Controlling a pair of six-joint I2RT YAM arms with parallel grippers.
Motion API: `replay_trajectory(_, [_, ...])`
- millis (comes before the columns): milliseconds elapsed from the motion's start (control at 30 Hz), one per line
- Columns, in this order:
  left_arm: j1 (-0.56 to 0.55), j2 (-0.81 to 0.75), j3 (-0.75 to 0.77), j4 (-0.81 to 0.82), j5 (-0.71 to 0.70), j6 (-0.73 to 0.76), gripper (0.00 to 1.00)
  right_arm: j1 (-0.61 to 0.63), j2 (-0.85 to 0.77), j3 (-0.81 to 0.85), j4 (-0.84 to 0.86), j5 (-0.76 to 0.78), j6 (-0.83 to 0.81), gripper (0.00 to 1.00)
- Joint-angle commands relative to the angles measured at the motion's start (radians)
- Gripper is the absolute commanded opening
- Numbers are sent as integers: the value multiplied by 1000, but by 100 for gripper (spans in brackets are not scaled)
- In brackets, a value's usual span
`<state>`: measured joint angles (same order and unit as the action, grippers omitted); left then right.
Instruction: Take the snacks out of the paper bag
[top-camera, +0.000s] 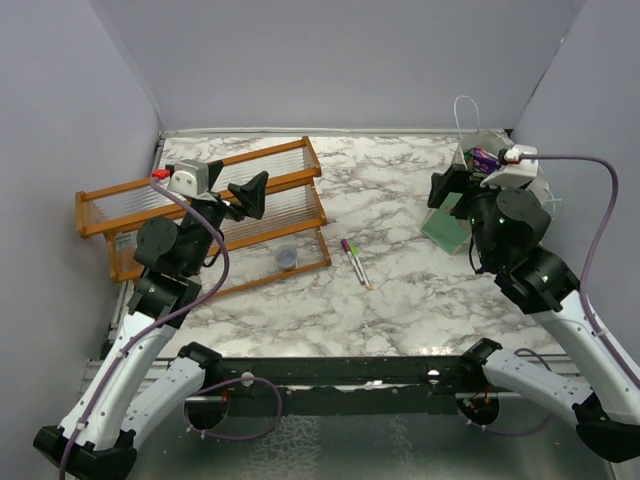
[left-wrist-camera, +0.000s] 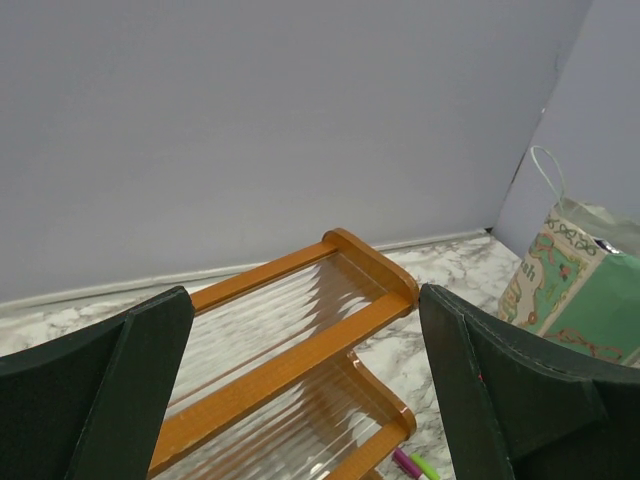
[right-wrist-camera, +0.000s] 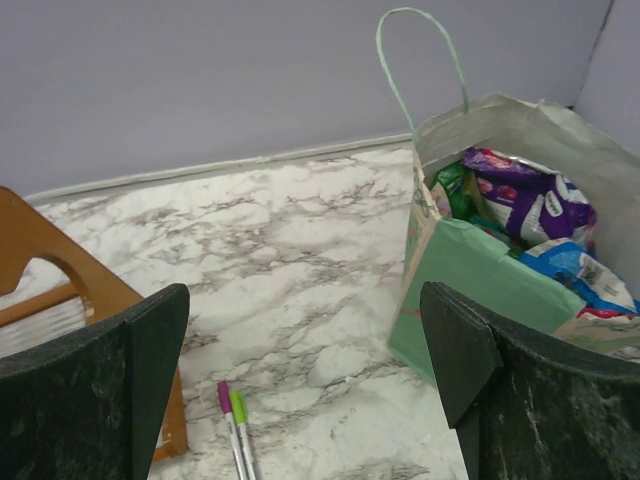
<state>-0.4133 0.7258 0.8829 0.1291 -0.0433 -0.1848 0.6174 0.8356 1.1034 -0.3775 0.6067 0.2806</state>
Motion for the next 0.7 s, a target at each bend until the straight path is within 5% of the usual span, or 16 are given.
replay_trajectory(0, [5, -1, -13, 89, 86, 10, 99, 10, 81, 130, -129, 147, -38, 99])
replay_trajectory(100, [3, -4, -17, 103, 98, 9, 99, 11, 162, 198, -179, 219, -60, 99])
replay_trajectory(267, [-7, -3, -24, 118, 104, 8, 99, -21, 246, 214, 20, 218, -241, 99])
replay_trajectory(667, [-20, -19, -37, 136, 85, 1, 99, -348, 600, 502, -29, -204, -104, 99])
